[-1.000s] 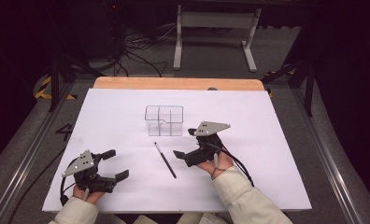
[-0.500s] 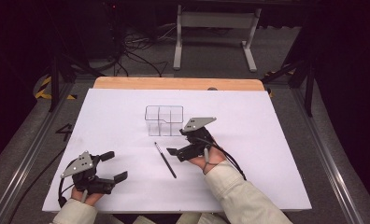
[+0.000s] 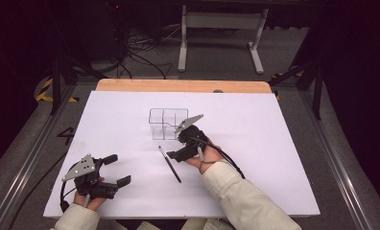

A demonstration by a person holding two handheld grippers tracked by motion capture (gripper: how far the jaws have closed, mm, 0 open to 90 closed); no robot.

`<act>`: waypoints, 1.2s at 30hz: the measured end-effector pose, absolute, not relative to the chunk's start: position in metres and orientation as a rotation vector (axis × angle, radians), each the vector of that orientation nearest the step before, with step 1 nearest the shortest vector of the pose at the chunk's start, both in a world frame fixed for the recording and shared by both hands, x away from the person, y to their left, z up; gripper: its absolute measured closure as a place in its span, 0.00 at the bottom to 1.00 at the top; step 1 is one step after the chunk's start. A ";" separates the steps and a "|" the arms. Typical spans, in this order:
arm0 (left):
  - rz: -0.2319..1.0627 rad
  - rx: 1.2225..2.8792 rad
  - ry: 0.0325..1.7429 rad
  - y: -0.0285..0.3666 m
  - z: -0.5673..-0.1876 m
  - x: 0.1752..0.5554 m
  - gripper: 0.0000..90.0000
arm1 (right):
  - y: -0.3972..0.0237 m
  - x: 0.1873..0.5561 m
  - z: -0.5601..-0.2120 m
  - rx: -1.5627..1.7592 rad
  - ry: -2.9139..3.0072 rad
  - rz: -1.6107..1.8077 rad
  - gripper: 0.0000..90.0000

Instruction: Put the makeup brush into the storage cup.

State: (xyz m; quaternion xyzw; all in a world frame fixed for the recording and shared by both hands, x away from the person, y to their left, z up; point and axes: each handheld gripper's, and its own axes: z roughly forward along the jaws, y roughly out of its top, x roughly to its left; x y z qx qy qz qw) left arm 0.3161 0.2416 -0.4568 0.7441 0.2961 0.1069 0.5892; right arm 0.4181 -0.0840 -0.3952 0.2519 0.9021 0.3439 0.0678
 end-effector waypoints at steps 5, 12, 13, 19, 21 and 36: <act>0.219 1.726 0.708 0.243 -0.457 0.317 0.05 | -0.079 0.422 -0.398 0.734 2.759 1.007 0.36; 0.210 1.729 0.720 0.244 -0.458 0.318 0.05 | -0.073 0.425 -0.402 0.689 2.778 0.994 0.40; 0.211 1.729 0.721 0.243 -0.458 0.318 0.06 | -0.073 0.426 -0.402 0.686 2.785 0.991 0.41; 0.211 1.729 0.720 0.244 -0.457 0.318 0.06 | -0.069 0.427 -0.408 0.701 2.806 0.934 0.44; 0.210 1.731 0.718 0.243 -0.457 0.318 0.06 | -0.068 0.428 -0.410 0.715 2.819 0.929 0.44; 0.207 1.737 0.716 0.242 -0.457 0.319 0.06 | -0.054 0.431 -0.420 0.744 2.898 0.766 0.52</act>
